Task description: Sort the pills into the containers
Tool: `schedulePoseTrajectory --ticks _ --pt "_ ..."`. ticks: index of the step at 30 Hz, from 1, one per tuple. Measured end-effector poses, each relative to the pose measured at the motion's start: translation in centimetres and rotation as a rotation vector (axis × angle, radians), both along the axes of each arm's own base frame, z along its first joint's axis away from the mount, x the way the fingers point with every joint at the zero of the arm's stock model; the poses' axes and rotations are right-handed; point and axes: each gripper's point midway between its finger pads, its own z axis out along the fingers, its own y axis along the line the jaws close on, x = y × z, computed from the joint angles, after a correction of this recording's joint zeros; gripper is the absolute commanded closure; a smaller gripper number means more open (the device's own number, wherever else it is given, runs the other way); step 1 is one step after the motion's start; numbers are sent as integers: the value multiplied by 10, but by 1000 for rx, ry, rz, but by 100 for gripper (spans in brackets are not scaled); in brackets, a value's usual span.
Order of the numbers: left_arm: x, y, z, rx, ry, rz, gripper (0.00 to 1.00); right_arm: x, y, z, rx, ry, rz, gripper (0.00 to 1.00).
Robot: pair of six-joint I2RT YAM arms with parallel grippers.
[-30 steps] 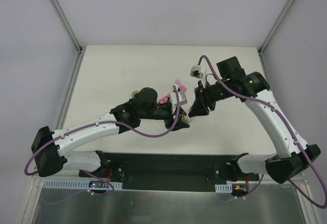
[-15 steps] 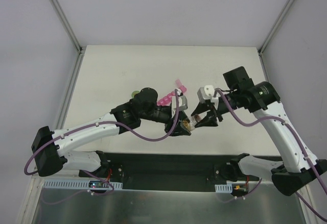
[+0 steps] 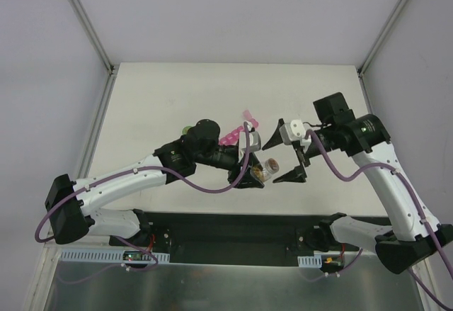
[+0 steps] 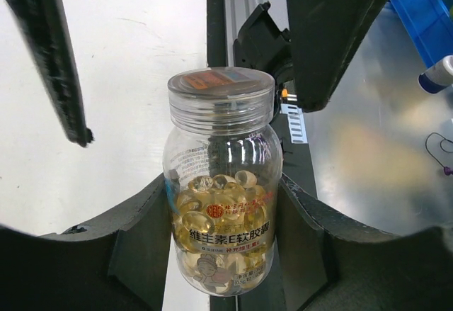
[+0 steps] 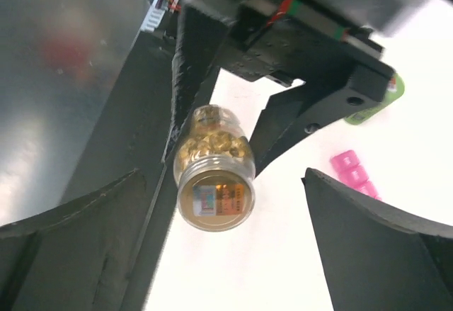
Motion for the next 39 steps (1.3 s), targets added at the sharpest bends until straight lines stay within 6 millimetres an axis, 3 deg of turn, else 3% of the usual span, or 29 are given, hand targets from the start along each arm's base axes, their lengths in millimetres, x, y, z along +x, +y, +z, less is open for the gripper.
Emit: schedulePoseTrajectory --ticks 7,10,15,19,20,26,29,33,36,39 --pt "6 3 3 1 -15 45 100 13 8 11 -49 311 -245 10" --pt "9 4 5 -3 -24 62 100 14 9 7 -96 396 -325 26" --pt "12 4 4 1 -29 83 100 17 11 -6 -179 507 -408 34" --pt "17 5 0 18 -29 108 100 18 10 -12 -216 558 -438 57" --pt "18 6 0 20 -28 110 100 17 10 -11 -221 558 -439 59" --pt "17 4 3 5 -35 106 100 15 4 -6 -230 451 -379 58" --pt "14 4 4 2 -30 88 100 10 2 -7 -195 320 -268 52" --pt "0 1 2 1 -8 15 100 -8 -3 -9 -105 72 -58 52" --pt "-4 -1 5 -7 -2 -18 100 -11 -3 -5 -71 -14 18 50" --pt "-3 -2 1 3 9 -23 100 -11 -2 -5 -59 -31 37 36"
